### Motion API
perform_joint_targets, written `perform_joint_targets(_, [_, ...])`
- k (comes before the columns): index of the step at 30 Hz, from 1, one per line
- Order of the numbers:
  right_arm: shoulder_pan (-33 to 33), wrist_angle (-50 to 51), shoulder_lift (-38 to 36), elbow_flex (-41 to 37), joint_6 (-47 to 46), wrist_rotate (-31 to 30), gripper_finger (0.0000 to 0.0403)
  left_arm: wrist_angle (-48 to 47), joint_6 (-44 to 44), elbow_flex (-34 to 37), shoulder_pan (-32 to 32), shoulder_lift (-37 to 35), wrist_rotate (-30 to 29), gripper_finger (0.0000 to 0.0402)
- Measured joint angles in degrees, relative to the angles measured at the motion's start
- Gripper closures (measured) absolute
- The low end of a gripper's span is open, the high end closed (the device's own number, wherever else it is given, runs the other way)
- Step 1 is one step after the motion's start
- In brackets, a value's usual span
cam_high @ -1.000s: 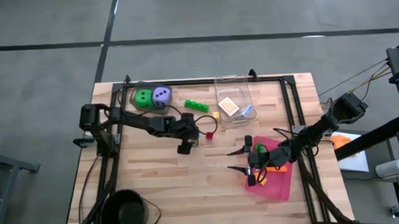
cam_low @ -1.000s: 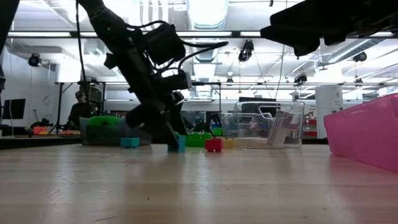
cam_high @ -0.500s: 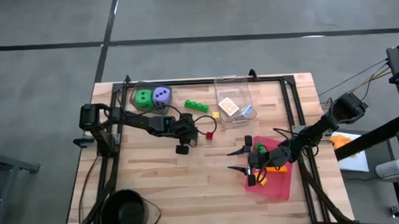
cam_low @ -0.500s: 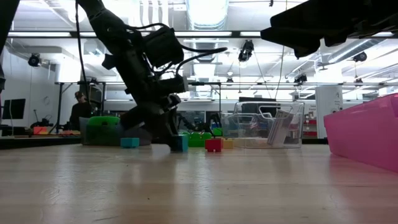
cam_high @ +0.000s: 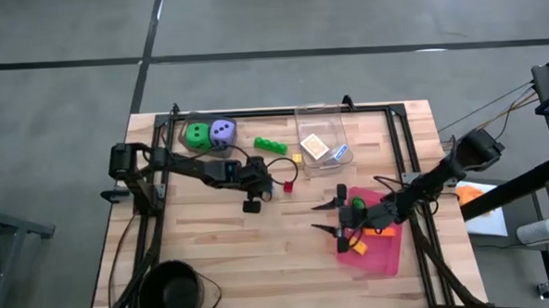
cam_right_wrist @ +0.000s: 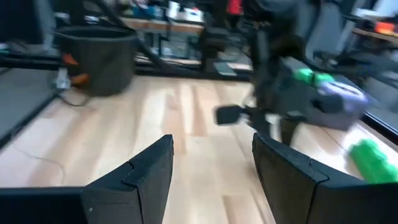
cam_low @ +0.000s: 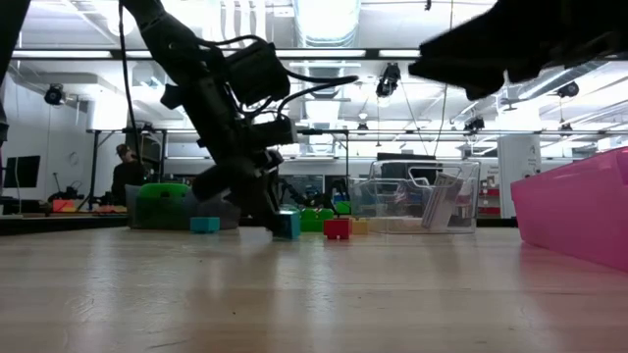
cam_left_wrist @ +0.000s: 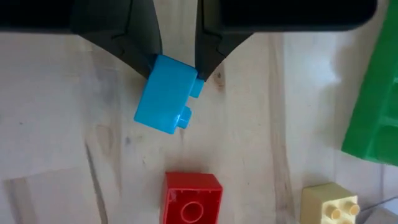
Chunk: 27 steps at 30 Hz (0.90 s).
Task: Pick & Place Toys
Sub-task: Put the right blue game piece into the pink bin
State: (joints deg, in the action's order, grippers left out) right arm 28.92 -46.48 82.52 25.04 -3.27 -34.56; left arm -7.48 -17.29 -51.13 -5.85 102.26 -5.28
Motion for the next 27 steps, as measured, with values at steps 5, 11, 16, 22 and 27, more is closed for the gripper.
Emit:
perform_joint_targets(5, [-2.67, 0.04, 4.85, 0.8, -3.28, -0.35, 0.0187, 1.26, 2.7, 0.1, 1.41, -1.28, 0.56, 0.0339])
perform_joint_targets(11, [-6.37, 0.03, 12.21, 4.73, -4.32, -0.54, 0.0187, 2.25, 4.31, 0.1, 3.66, -4.56, 0.96, 0.0339])
perform_joint_targets(16, [-8.2, 0.29, 16.62, 8.51, -4.32, -0.52, 0.0187, 5.44, 6.69, 0.09, 5.69, -5.66, 1.46, 0.0339])
perform_joint_targets(22, [-9.65, 2.39, 19.14, 11.89, -5.31, -0.31, 0.0187, 8.91, 8.69, 0.09, 7.48, -5.68, 1.95, 0.0339])
perform_joint_targets(27, [-10.04, 6.16, 19.65, 13.85, -5.79, -0.34, 0.0187, 10.68, 9.71, 0.09, 7.68, -5.68, 1.9, 0.0339])
